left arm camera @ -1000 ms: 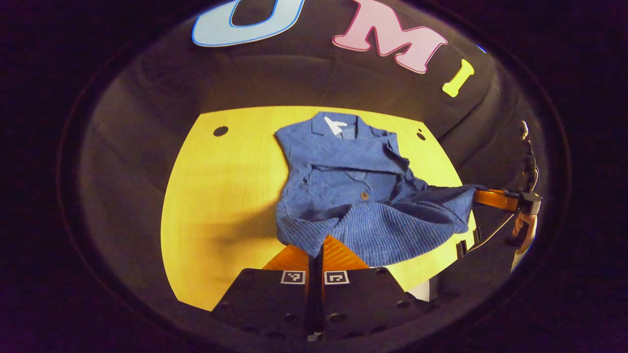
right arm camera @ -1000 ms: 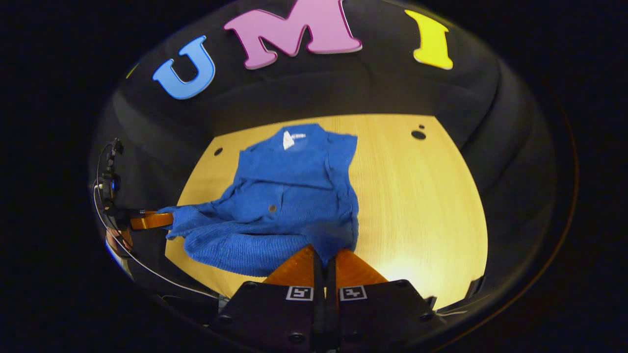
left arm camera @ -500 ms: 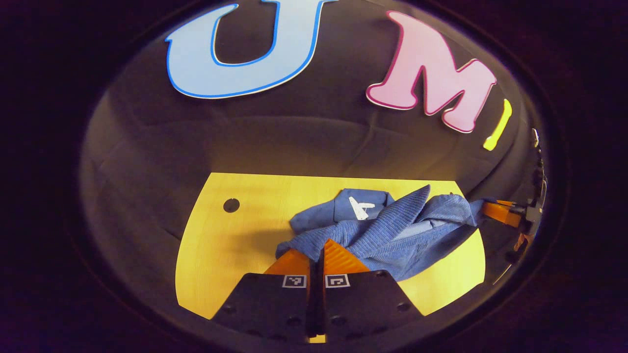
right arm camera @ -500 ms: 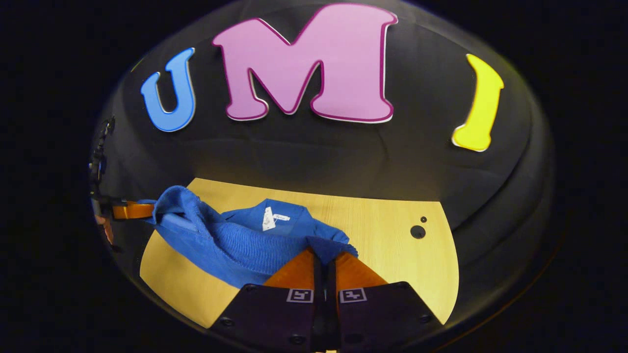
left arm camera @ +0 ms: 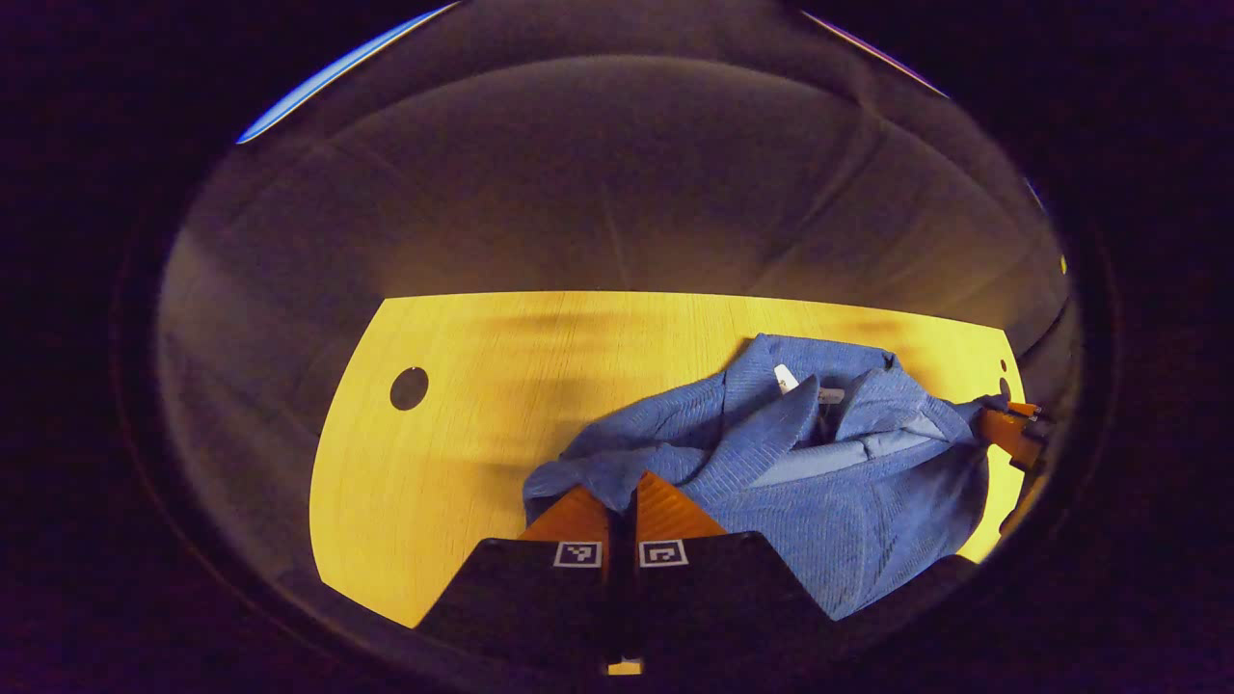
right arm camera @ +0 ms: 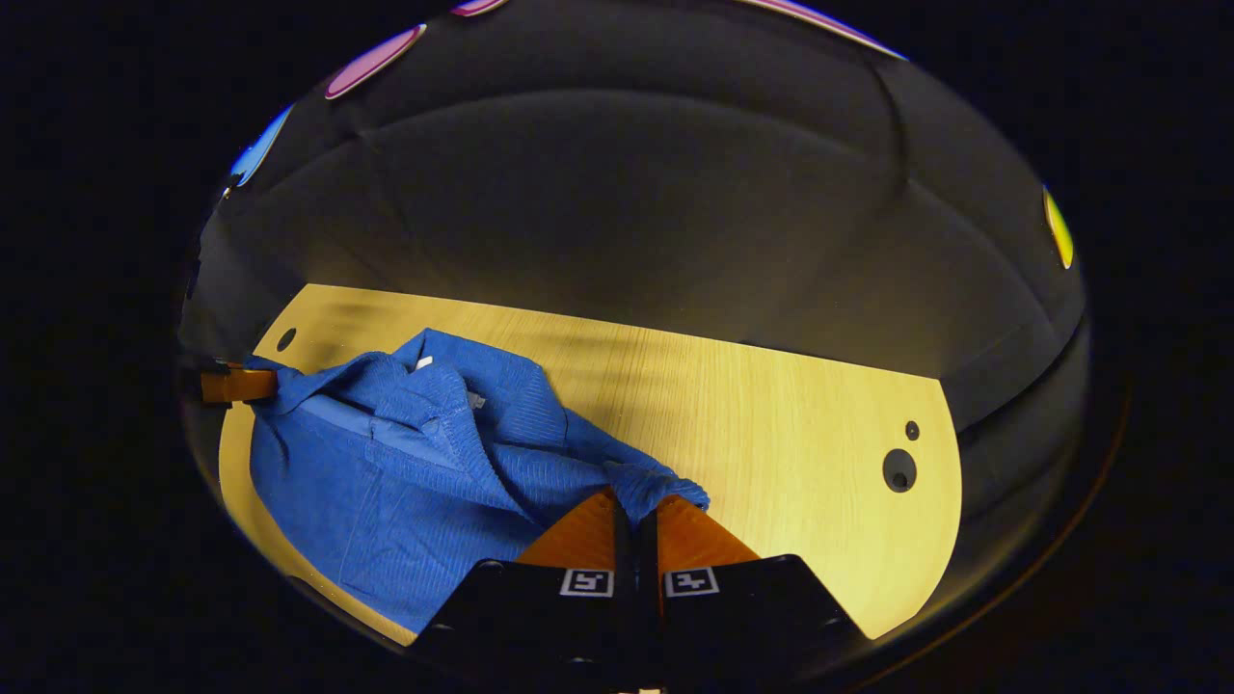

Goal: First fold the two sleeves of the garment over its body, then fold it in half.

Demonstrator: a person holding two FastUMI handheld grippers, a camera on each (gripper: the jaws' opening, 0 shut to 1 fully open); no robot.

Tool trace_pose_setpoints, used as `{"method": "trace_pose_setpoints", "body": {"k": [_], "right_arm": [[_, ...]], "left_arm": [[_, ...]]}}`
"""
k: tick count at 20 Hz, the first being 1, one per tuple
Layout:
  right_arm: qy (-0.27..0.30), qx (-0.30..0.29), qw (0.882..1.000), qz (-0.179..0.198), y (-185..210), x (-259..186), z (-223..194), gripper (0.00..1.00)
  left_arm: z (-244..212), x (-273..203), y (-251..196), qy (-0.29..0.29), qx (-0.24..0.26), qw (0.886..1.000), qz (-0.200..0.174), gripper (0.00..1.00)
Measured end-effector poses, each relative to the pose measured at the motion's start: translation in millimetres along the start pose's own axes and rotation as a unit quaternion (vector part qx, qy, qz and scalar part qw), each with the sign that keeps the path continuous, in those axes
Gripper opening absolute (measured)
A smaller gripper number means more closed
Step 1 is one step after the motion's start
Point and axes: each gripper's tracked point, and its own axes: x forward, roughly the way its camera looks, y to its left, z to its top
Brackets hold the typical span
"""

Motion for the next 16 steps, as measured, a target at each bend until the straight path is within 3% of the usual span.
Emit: {"method": "trace_pose_setpoints", "body": {"k": [2, 3, 4, 5, 6, 8, 10, 11, 16], "right_arm": [[-0.007, 0.002, 1.0, -0.002, -4, 11, 1, 0.06], [-0.008, 0.004, 1.0, -0.003, -6, 16, 0, 0.14], [-0.001, 0.017, 1.0, 0.003, -5, 20, -3, 0.19], [0.006, 0.031, 0.999, 0.008, -3, 25, -5, 0.17], [0.01, 0.048, 0.999, 0.017, -1, 24, -5, 0.26], [-0.016, 0.065, 0.997, 0.024, -6, 22, 11, 0.43], [-0.044, 0.068, 0.997, 0.012, -15, 15, 26, 0.74], [-0.051, 0.068, 0.996, 0.015, -14, 8, 29, 0.98], [-0.096, 0.026, 0.995, 0.016, -9, -27, 48, 0.98]], "left_arm": [[8, 7, 1, -0.017, -0.004, 1.0, 0.006, 0.05], [12, 11, -4, -0.023, -0.007, 1.0, -0.006, 0.08], [10, 12, -7, -0.026, -0.01, 1.0, -0.014, 0.27], [12, 9, -8, -0.031, -0.007, 0.999, -0.016, 0.46], [18, 6, -6, -0.04, -0.003, 0.999, -0.012, 0.65], [31, -1, 1, -0.068, 0.003, 0.998, 0.002, 0.7], [36, -14, 0, -0.08, 0.01, 0.997, 0.001, 0.71], [37, -21, -1, -0.086, 0.01, 0.996, 0.001, 0.73], [65, -71, 22, -0.181, -0.007, 0.98, 0.079, 0.85]]}}
